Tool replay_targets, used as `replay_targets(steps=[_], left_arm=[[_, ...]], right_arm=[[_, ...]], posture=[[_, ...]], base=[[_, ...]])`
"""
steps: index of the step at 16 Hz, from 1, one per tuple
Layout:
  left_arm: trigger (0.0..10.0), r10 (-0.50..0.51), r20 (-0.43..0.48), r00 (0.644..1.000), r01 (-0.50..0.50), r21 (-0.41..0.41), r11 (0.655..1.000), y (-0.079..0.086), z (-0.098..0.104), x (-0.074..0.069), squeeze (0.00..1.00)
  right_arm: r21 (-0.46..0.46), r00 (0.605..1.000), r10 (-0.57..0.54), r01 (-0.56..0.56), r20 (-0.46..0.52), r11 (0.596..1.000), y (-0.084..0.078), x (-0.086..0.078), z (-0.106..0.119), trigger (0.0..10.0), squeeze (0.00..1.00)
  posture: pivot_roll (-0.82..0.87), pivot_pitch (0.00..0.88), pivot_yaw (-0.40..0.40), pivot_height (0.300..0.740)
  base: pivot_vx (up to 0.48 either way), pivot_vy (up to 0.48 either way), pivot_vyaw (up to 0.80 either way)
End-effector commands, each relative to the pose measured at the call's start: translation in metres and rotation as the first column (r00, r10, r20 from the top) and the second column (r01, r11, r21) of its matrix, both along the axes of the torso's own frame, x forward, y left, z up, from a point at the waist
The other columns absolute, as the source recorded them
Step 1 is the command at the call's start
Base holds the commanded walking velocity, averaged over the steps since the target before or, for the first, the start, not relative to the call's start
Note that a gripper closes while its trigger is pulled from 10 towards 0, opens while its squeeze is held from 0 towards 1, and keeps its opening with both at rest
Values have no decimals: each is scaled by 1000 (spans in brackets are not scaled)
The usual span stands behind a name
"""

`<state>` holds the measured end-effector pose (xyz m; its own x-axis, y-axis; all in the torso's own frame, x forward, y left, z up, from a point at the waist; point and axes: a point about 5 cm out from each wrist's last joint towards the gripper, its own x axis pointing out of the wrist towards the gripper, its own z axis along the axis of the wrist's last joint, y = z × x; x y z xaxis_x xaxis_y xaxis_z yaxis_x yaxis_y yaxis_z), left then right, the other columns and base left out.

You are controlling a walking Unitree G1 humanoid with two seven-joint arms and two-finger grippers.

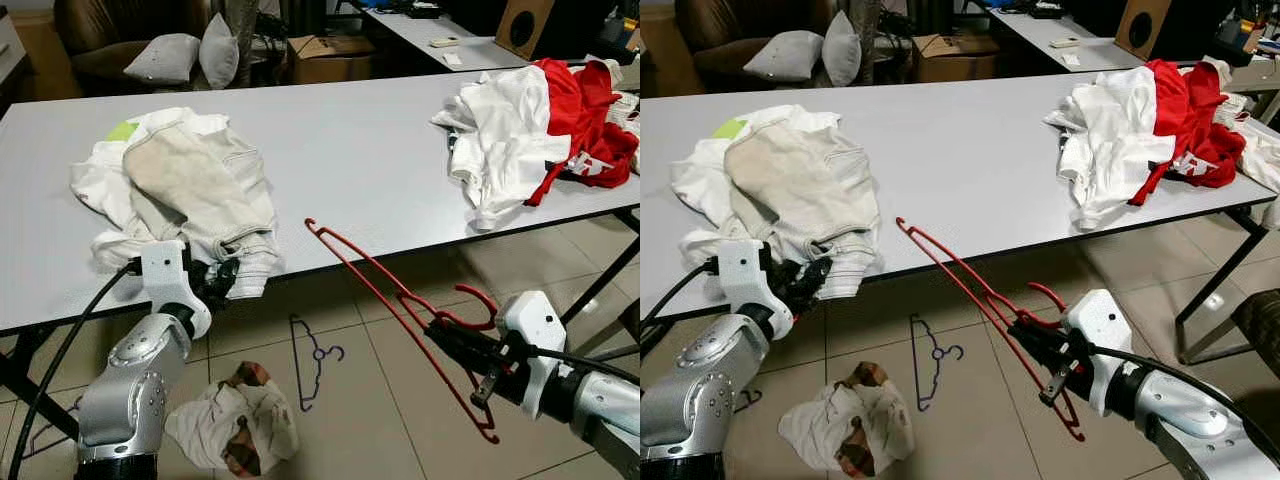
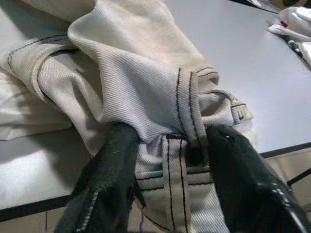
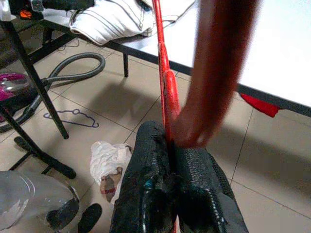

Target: Hang hanger

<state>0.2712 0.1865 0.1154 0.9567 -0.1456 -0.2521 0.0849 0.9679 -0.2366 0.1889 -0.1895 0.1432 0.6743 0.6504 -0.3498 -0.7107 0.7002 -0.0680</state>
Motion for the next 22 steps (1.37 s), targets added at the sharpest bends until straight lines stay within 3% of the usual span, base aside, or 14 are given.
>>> replay_targets(steps=[1, 4, 6, 7, 10, 12, 16, 17, 18, 19, 20, 21, 22], left_arm=[[0, -25, 24, 999, 25, -16, 1000, -3, 5, 2, 0], [0, -40, 44, 998, 41, -22, 999, -4, 11, 5, 0], [0, -50, 74, 996, 51, -11, 999, -4, 22, 16, 0], [0, -75, 127, 989, 73, 22, 997, -6, 41, 39, 0], [0, -134, 224, 965, 116, 93, 989, -12, 79, 81, 0], [0, -175, 274, 946, 146, 124, 982, -19, 102, 93, 0], [0, -279, 356, 892, 242, 146, 959, -37, 131, 102, 0], [0, -318, 302, 899, 239, 271, 932, -30, 117, 97, 0], [2549, -330, 284, 900, 223, 350, 910, -23, 109, 92, 0], [10000, -397, 264, 879, 268, 417, 869, -16, 96, 80, 0], [10000, -423, 258, 869, 289, 428, 856, -14, 92, 75, 0], [10000, -524, 235, 819, 353, 514, 782, -8, 82, 53, 1000], [10000, -591, 172, 788, 422, 548, 722, -3, 69, 35, 1000]], right_arm=[[-3, 999, 22, -22, 29, 1000, 0, -2, 7, 10000, 0], [0, 999, 30, -30, 20, 1000, -4, -6, 9, 10000, 0], [-7, 999, 47, -48, -4, 999, -8, -12, 9, 10000, 0], [-12, 998, 64, -64, -20, 998, -12, -14, 11, 10000, 0], [-20, 995, 92, -93, -40, 995, -15, -17, 14, 10000, 0], [-21, 996, 81, -82, -28, 996, -14, -19, 14, 10000, 0], [-4, 1000, 9, -9, -8, 1000, -4, -8, 9, 10000, 0], [8, 999, 44, -44, -14, 999, 5, -11, 8, 10000, 0], [8, 999, 37, -37, -9, 999, 4, -13, 8, 10000, 0], [6, 1000, -1, 1, -1, 1000, 0, -12, 8, 10000, 0], [6, 1000, -15, 15, 1, 1000, -2, -11, 8, 10000, 0], [-5, 999, -50, 50, 4, 999, -10, -10, 8, 10000, 0], [-12, 998, -55, 55, 2, 998, -15, -8, 8, 10000, 0]], posture=[[-101, 0, -29, 740], [-107, 0, -29, 740], [-106, 0, -33, 740], [-102, 0, -36, 740], [-113, 0, -23, 740], [-120, 0, -15, 740], [-122, 0, -8, 740], [-124, 0, 3, 740], [-122, 0, 1, 740], [-118, 0, -2, 740], [-116, 0, -4, 740], [-108, 0, -13, 740], [-98, 0, -26, 740]], base=[[0, 0, 0], [0, 0, 0], [0, 0, 0], [0, 0, 0], [0, 0, 0], [0, 0, 0], [0, 0, 0], [0, 0, 0], [0, 0, 0], [0, 0, 0], [0, 0, 0], [0, 0, 0], [0, 0, 0]])
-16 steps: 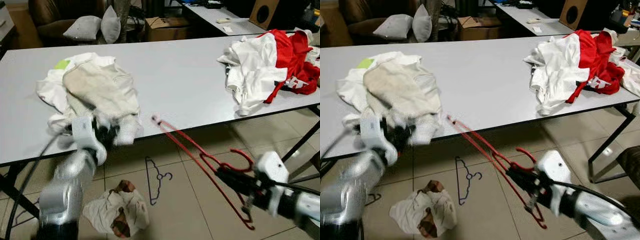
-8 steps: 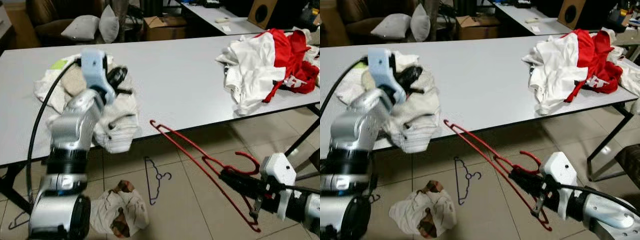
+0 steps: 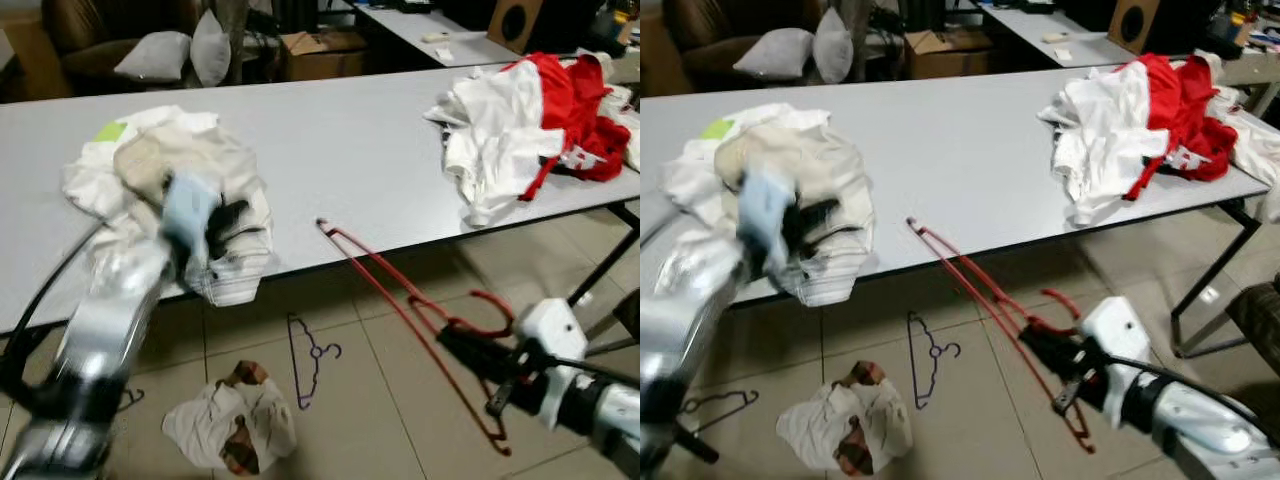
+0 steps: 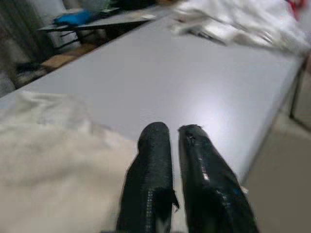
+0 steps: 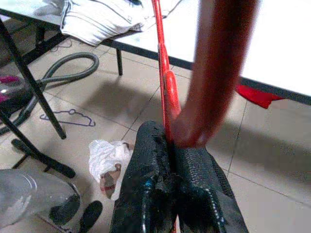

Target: Hang hanger

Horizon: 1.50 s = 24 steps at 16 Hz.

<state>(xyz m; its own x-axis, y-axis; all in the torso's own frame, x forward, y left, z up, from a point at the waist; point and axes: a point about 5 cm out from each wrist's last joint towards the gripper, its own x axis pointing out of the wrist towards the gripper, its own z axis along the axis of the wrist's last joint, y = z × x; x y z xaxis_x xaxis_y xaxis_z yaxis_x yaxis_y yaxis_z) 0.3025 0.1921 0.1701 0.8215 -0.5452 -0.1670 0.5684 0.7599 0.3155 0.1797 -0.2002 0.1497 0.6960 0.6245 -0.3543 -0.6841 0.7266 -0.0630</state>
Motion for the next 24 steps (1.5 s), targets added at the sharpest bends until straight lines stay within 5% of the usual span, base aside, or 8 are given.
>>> replay_targets(steps=[1, 4, 7, 9, 12, 22, 23, 24], left_arm=[[10000, -132, -3, 991, 132, 73, 989, -6, 2, -18, 1000], [10000, -255, -170, 952, 287, 204, 936, -2, -24, -56, 1000], [10000, -203, -220, 954, 266, 311, 912, 1, -49, -68, 1000], [10000, -67, -117, 991, 109, 410, 905, 6, -56, -59, 1000], [10000, -3, -3, 1000, 4, 415, 910, 4, -59, -55, 1000], [10000, 51, 299, 953, -212, 536, 818, 6, -81, -36, 1000], [8588, 67, 343, 937, -239, 490, 838, 6, -76, -34, 0], [2667, 68, 362, 930, -241, 458, 856, 5, -74, -35, 0]], right_arm=[[-20, 1000, -15, 16, 6, 1000, -10, 2, 3, 10000, 0], [-36, 1000, -6, 7, 12, 999, -16, 8, 6, 10000, 0], [-26, 1000, 13, -13, 15, 1000, -12, 8, 6, 10000, 0], [-18, 1000, 22, -22, 13, 1000, -9, 8, 5, 10000, 0], [-10, 1000, 25, -25, 13, 1000, -7, 6, 5, 10000, 0], [0, 999, 40, -40, 24, 999, -3, 10, 6, 10000, 0], [1, 999, 42, -42, 25, 999, -3, 10, 6, 10000, 0], [2, 999, 45, -45, 26, 999, -2, 10, 6, 10000, 0]], posture=[[-91, 0, -35, 740], [-88, 0, -44, 740], [-92, 0, -45, 740], [-98, 0, -39, 740], [-104, 0, -37, 740], [-108, 0, -50, 740], [-107, 0, -52, 740], [-107, 0, -52, 740]], base=[[0, 0, 0], [0, 0, 0], [0, 0, 0], [0, 0, 0], [0, 0, 0], [0, 0, 0], [0, 0, 0], [0, 0, 0]])
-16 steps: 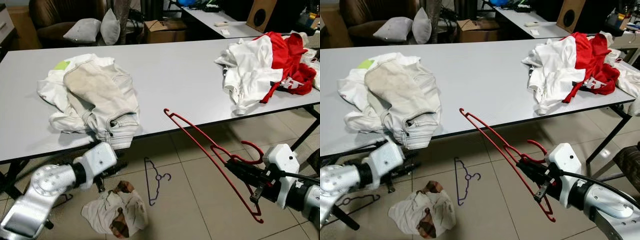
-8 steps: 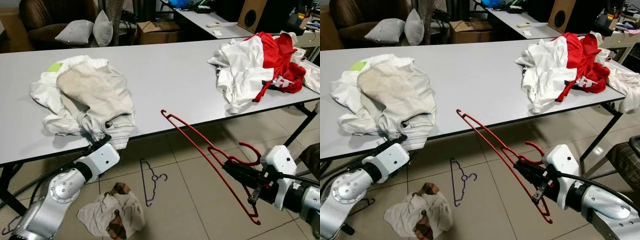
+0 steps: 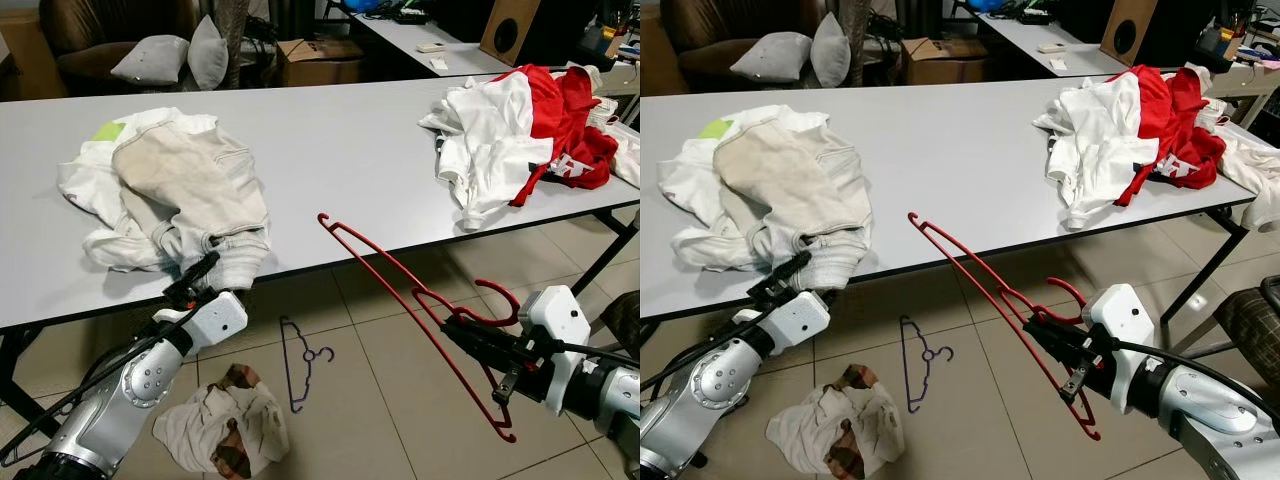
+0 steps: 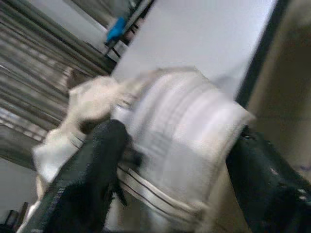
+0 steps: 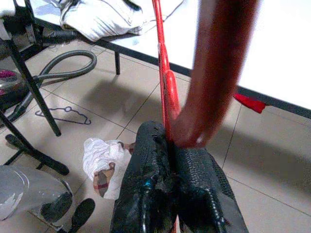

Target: Hang hanger

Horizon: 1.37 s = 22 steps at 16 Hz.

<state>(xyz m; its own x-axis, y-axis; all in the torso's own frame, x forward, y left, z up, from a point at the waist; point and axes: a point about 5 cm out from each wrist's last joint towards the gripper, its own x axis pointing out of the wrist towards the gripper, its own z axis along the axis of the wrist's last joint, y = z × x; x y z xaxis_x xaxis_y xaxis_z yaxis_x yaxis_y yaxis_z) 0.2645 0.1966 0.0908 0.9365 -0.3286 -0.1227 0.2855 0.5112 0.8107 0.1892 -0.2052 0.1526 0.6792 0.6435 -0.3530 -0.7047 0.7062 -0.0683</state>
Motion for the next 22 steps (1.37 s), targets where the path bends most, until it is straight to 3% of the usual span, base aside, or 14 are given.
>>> replay_targets(steps=[1, 8, 15, 19, 20, 22], left_arm=[[235, -3, 41, 999, 4, -30, 1000, 0, 6, 2, 0], [0, -27, 21, 999, 29, -102, 994, 9, 2, 4, 0], [0, -36, 35, 999, 41, -154, 987, 11, 14, 10, 0], [0, -14, 44, 999, 26, -308, 951, 5, 50, 34, 0], [0, -35, 55, 998, 52, -351, 935, -2, 79, 57, 0], [0, -61, 63, 996, 81, -396, 915, -9, 106, 76, 0]], right_arm=[[6, 1000, 19, -20, 20, 1000, 3, 1, 3, 10000, 0], [5, 999, 39, -39, 18, 999, 6, 1, 1, 10000, 0], [5, 999, 40, -41, 18, 999, 5, 1, 2, 10000, 0], [26, 995, 96, -97, 14, 995, 9, -3, 4, 10000, 0], [42, 993, 119, -119, 16, 992, 14, -3, 4, 10000, 0], [51, 992, 122, -123, 18, 991, 18, -3, 3, 10000, 0]], posture=[[-104, 0, -53, 740], [-100, 0, -51, 740], [-98, 0, -54, 740], [-91, 0, -58, 740], [-88, 0, -54, 740], [-88, 0, -49, 740]], base=[[0, 0, 0], [0, 0, 0], [0, 0, 0], [0, 0, 0], [0, 0, 0], [0, 0, 0]])
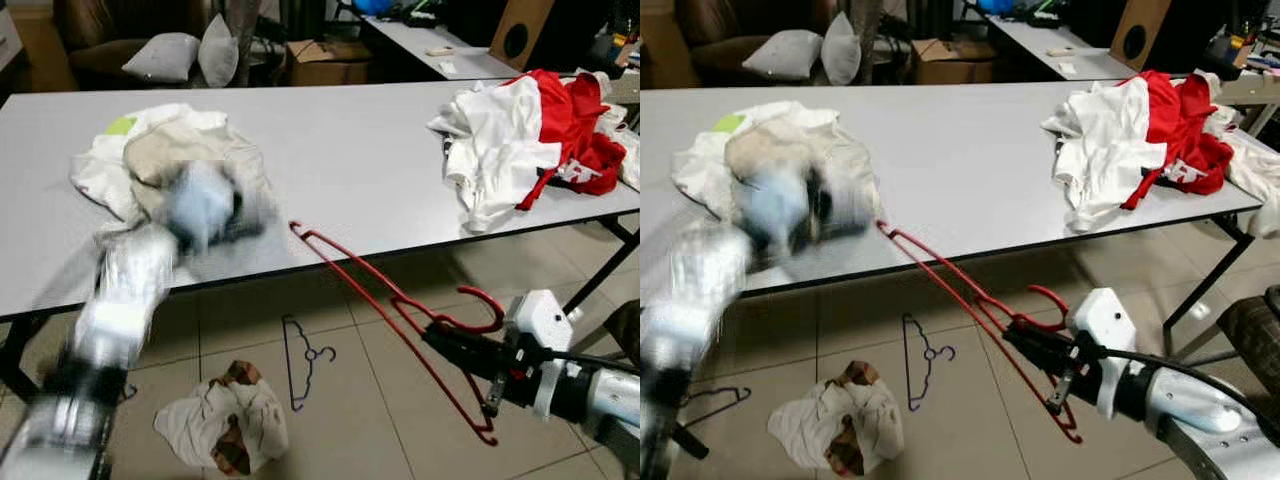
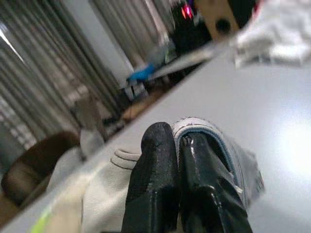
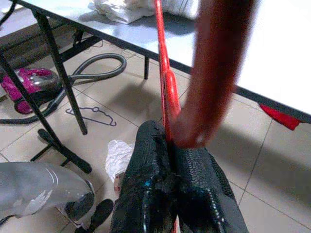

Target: Hang hanger

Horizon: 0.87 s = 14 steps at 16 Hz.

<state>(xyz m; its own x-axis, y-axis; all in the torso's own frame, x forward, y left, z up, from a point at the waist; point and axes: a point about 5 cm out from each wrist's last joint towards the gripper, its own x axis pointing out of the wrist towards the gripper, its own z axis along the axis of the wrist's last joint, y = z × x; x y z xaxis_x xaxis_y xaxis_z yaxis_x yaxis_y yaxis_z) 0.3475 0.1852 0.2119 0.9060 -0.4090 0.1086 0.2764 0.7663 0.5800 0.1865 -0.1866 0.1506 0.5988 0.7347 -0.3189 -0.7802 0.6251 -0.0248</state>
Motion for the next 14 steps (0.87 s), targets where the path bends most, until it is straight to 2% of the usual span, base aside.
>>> replay_targets(steps=[1, 2, 4, 6, 7, 8, 9, 10, 11, 14], left_arm=[[0, -24, -24, 999, 23, -24, 999, -4, 6, 6, 0], [0, -32, -16, 999, 31, -25, 999, -6, 12, 9, 0], [0, -97, 3, 995, 97, -6, 995, -16, 38, 16, 0], [0, -118, 25, 993, 117, 12, 993, -19, 56, 18, 0], [0, -126, 70, 990, 131, -78, 988, -19, 79, 19, 0], [0, -134, 86, 987, 144, -130, 981, -19, 88, 19, 0], [0, -147, 92, 985, 161, -169, 972, -21, 93, 18, 0], [0, -169, 88, 982, 181, -157, 971, -24, 93, 17, 0], [0, -219, 65, 974, 226, -138, 964, -33, 87, 15, 0], [0, -223, 42, 974, 226, -103, 969, -36, 85, 16, 0]], right_arm=[[0, 1000, 6, -6, 20, 1000, 4, 1, 2, 10000, 0], [0, 1000, 1, -1, 15, 1000, 6, 2, 1, 10000, 0], [-20, 998, -58, 59, 26, 998, 15, 16, -5, 10000, 0], [1, 995, -73, 73, 62, 997, 23, 24, -2, 10000, 0], [30, 991, -74, 71, 109, 997, 29, 29, 5, 10000, 0], [39, 989, -75, 70, 128, 997, 30, 31, 8, 10000, 0], [56, 987, -77, 70, 141, 996, 32, 33, 11, 10000, 0], [69, 985, -80, 70, 155, 995, 33, 37, 14, 10000, 0], [74, 983, -71, 58, 172, 996, 38, 47, 15, 10000, 0], [71, 979, -83, 71, 187, 995, 45, 64, 17, 10000, 0]], posture=[[-88, 0, -45, 740], [-90, 0, -41, 740], [-100, 0, -20, 740], [-99, 0, -15, 740], [-94, 0, -18, 740], [-94, 0, -18, 740], [-87, 0, -22, 740], [-83, 0, -24, 740], [-80, 0, -25, 740], [-68, 0, -31, 740]], base=[[0, 0, 0], [0, 0, 0], [0, 0, 0], [0, 0, 0], [0, 0, 0], [0, 0, 0], [0, 0, 0], [0, 0, 0], [0, 0, 0], [0, 0, 0]])
